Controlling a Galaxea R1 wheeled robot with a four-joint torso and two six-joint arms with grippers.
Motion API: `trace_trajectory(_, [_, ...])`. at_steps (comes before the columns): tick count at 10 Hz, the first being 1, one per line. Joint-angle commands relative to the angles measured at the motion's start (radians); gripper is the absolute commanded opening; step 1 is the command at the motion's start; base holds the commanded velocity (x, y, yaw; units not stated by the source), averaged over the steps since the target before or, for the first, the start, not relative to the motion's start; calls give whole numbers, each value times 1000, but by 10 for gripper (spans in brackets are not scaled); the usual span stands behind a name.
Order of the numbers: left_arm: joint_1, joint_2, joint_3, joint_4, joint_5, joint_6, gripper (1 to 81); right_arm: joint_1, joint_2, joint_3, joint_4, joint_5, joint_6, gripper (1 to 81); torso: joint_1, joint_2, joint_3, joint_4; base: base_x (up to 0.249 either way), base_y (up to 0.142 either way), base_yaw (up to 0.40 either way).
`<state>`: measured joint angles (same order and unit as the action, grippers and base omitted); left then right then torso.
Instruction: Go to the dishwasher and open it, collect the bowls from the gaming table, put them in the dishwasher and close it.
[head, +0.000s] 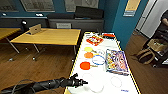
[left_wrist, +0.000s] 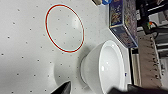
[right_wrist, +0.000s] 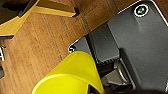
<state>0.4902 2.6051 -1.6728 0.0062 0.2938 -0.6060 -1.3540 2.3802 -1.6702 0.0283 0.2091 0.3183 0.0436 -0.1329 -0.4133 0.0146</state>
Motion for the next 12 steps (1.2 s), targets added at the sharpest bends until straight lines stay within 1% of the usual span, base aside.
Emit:
trace_trajectory(1, [-164, 78, -65, -11, 42, -55, 811, 32, -30, 24, -24, -56, -4, 10, 0, 0, 0, 0, 0, 0, 0])
trace_trajectory(2, [-186, 104, -68, 1, 108, -104, 811, 32, -31, 23, -22, -56, -4, 10, 0, 0, 0, 0, 0, 0, 0])
trace_trajectory(4, [-207, 118, -79, 3, 117, -120, 811, 34, -30, 21, -22, -56, -4, 10, 0, 0, 0, 0, 0, 0, 0])
trace_trajectory(5, [-209, 130, -106, 6, 119, -138, 811, 34, -30, 23, -22, -56, -4, 10, 0, 0, 0, 0, 0, 0, 0])
trace_trajectory(7, [-209, 164, -156, 6, 146, -143, 811, 37, -30, 28, -22, -56, -4, 10, 0, 0, 0, 0, 0, 0, 0])
trace_trajectory(12, [-189, 205, -199, 32, 146, -141, 811, 35, -28, 23, -24, -56, -4, 10, 0, 0, 0, 0, 0, 0, 0])
